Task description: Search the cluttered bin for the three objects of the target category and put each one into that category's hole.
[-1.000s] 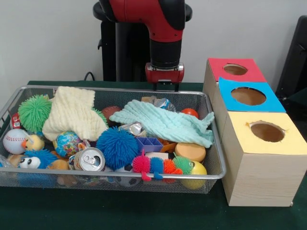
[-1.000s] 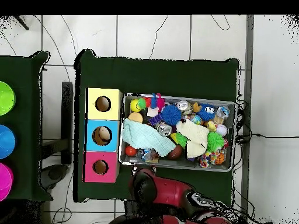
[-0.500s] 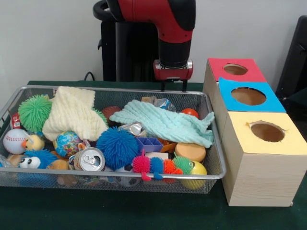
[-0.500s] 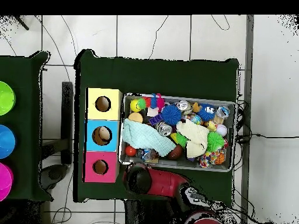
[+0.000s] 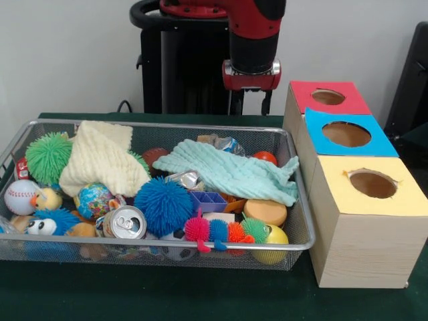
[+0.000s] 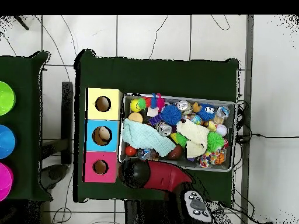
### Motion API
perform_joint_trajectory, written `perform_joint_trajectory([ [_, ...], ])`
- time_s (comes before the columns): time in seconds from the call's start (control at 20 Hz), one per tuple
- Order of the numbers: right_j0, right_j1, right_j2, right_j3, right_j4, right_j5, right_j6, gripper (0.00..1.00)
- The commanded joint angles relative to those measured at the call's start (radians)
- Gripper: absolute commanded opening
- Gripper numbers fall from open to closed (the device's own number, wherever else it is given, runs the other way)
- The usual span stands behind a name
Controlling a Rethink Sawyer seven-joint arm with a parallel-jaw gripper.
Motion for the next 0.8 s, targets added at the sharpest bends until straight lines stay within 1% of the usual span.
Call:
perform_joint_trajectory([
  [0.05,-0.009,-0.076,-0.006,-0.153,0.066,0.126,0.181,1.00],
  [0.2,-0.004,-0.114,-0.014,-0.162,0.065,0.189,0.180,1.00],
  [0.3,0.000,-0.123,-0.020,-0.180,0.062,0.198,0.184,1.00],
  [0.5,-0.030,-0.087,-0.004,-0.181,0.065,0.112,0.184,1.00],
  [0.65,-0.067,-0.044,0.013,-0.182,0.054,0.005,0.170,1.00],
  [0.8,-0.100,-0.013,0.029,-0.193,0.045,-0.035,0.154,1.00],
])
